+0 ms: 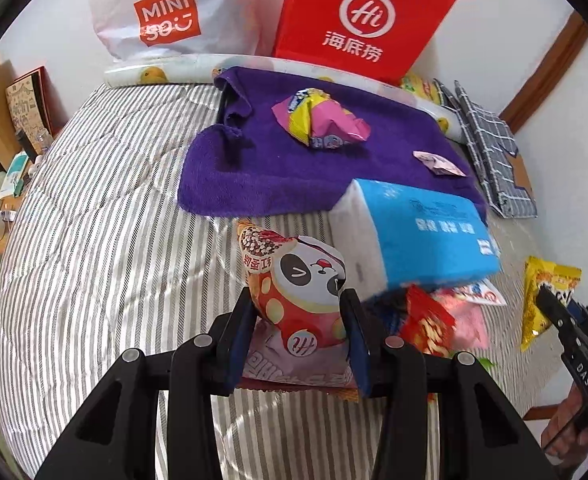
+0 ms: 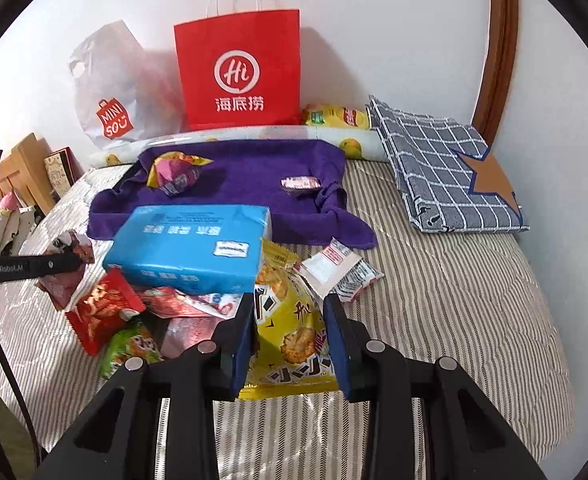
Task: Organize snacks
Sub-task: 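Carry the panda bag in the left tool while the right carries the chip bag toward the purple towel, then open the left tool over the towel while the right releases the chip bag there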
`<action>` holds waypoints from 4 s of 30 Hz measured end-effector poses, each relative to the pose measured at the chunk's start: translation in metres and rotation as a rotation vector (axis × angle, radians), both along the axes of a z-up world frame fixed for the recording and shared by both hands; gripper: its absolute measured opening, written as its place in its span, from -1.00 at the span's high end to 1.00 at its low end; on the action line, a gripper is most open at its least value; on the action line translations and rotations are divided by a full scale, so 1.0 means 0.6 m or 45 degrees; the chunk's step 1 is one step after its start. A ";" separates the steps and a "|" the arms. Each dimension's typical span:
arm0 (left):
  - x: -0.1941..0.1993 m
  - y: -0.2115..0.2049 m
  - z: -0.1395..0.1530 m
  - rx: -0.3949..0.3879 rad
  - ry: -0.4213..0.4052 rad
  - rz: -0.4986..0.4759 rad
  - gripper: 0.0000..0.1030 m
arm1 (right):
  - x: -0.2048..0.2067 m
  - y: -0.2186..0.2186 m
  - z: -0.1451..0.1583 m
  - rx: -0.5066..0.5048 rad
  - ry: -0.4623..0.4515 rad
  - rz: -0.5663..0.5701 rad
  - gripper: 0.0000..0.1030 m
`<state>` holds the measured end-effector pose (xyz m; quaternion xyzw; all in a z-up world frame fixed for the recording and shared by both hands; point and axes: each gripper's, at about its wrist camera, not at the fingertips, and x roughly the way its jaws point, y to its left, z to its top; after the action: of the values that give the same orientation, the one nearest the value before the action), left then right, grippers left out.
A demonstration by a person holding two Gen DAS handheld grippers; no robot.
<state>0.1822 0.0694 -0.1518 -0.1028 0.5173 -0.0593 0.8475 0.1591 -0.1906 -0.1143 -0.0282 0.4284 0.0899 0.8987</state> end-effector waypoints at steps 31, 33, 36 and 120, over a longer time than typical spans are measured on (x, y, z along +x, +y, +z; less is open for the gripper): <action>-0.037 -0.067 0.075 -0.040 -0.096 -0.129 0.18 | 0.009 0.024 0.070 0.024 -0.109 0.010 0.38; -0.033 -0.072 0.079 -0.046 -0.099 -0.138 0.18 | 0.012 0.022 0.072 0.025 -0.114 0.007 0.38; -0.027 -0.077 0.083 -0.050 -0.100 -0.141 0.18 | 0.018 0.019 0.076 0.027 -0.119 0.002 0.38; 0.225 0.024 0.005 0.020 -0.031 -0.016 -0.12 | 0.333 0.043 -0.074 0.021 0.086 0.007 0.36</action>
<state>0.3170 0.0837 -0.1487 -0.0923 0.5080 -0.0617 0.8541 0.3589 -0.1646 -0.1585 -0.0187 0.4577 0.0968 0.8836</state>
